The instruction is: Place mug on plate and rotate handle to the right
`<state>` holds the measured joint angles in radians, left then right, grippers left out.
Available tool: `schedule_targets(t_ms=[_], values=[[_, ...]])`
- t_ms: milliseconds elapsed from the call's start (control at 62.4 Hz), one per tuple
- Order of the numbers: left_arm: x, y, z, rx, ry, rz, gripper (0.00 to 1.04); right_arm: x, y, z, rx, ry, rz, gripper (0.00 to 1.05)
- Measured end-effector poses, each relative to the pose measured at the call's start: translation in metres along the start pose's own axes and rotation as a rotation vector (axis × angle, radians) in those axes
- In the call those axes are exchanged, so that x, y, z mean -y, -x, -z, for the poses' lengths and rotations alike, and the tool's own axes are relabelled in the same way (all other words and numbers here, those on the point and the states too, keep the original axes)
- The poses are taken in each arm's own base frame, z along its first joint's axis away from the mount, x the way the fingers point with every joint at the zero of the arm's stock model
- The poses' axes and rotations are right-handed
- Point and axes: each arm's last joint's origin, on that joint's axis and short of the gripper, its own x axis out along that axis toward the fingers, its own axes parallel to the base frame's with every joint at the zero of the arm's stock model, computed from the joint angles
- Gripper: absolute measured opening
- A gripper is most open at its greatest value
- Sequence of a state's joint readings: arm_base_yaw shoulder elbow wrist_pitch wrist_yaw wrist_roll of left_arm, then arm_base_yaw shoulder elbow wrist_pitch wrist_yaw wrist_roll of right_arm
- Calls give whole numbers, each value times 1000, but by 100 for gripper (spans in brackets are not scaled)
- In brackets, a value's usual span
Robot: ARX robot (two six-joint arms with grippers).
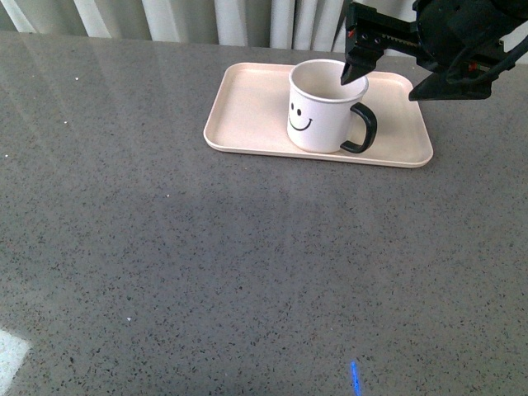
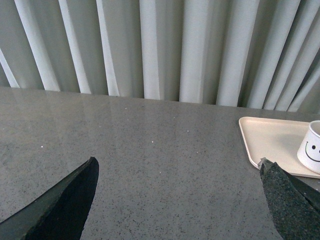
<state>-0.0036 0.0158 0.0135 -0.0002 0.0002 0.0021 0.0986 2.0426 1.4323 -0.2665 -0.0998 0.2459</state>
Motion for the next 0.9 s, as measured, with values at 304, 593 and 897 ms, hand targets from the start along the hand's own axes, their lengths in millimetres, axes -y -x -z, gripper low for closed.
schedule_targets(t_ms=[304,593,897], values=[[0,0,0,0,0,0,96,-5,-8,-12,9,-35,-3,96],[0,0,0,0,0,0,96,-5,-19,-10,-24,-52,19,96],[0,0,0,0,0,0,96,-6,-21,-10,-26,-66,29,88]])
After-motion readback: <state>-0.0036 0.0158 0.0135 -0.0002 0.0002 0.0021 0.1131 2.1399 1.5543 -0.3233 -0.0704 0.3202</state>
